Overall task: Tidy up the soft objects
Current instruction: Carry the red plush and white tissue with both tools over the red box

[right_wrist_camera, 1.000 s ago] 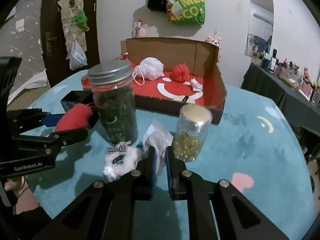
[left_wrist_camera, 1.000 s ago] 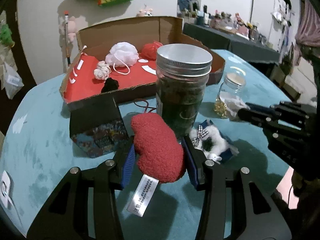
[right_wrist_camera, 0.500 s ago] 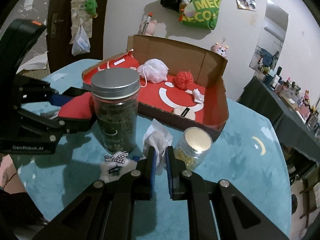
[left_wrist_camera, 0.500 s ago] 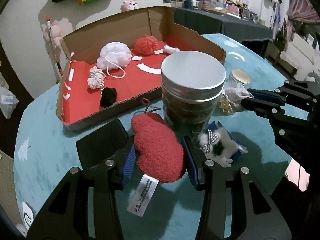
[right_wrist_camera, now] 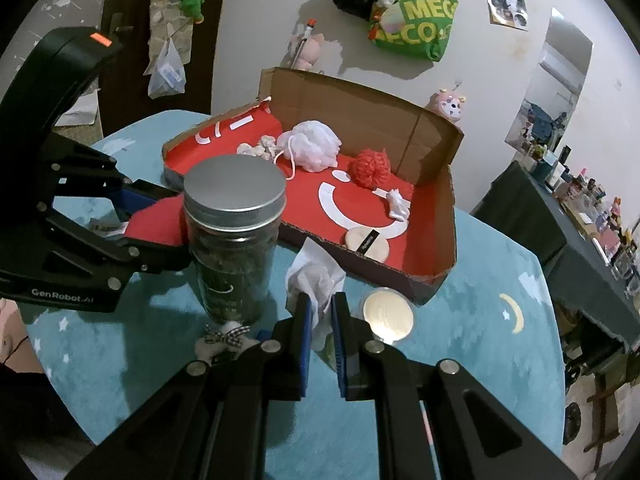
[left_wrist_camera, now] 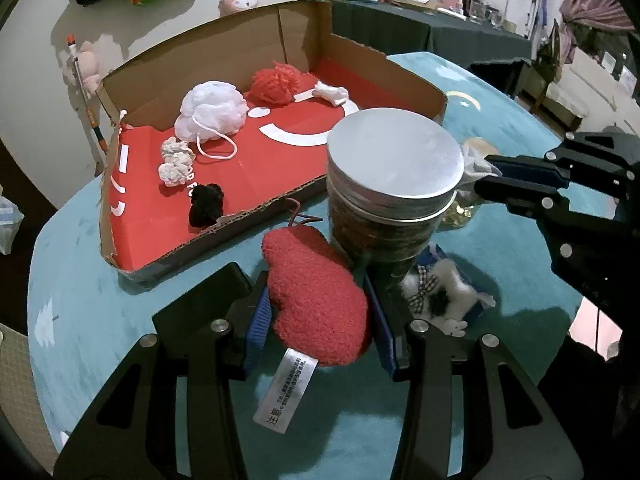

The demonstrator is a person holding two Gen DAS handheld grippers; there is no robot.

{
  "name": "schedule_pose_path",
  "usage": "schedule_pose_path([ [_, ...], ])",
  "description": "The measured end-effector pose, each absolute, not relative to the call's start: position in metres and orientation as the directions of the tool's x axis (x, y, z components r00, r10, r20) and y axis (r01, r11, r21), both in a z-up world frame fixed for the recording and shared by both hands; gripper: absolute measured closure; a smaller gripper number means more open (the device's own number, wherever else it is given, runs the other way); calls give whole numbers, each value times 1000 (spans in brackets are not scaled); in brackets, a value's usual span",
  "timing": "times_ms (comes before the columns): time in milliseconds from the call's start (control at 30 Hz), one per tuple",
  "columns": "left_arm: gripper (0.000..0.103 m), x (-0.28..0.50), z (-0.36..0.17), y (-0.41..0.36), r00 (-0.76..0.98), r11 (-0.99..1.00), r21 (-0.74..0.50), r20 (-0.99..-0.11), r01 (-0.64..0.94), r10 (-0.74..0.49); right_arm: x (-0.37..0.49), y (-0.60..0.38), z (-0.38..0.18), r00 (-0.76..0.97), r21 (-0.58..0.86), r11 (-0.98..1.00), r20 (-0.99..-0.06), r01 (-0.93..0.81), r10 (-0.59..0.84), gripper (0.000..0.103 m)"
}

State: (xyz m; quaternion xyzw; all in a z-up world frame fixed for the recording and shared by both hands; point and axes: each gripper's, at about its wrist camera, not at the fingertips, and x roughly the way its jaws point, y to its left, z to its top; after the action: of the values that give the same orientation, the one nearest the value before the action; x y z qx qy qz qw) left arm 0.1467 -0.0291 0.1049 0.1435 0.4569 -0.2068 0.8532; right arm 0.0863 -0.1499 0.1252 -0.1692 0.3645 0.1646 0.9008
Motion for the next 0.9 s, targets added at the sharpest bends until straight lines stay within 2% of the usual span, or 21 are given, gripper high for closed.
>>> schedule_pose_path([
  [600,60,171,118,-27,468,830,132,-868,542,-168,125,-142,132,613,-200,852,-772,-484,168,92],
  [900,60,200,120,-23,429,816,94,-881,571,-199,161,-148,134,538,-91,852,-808,-515,239,92],
])
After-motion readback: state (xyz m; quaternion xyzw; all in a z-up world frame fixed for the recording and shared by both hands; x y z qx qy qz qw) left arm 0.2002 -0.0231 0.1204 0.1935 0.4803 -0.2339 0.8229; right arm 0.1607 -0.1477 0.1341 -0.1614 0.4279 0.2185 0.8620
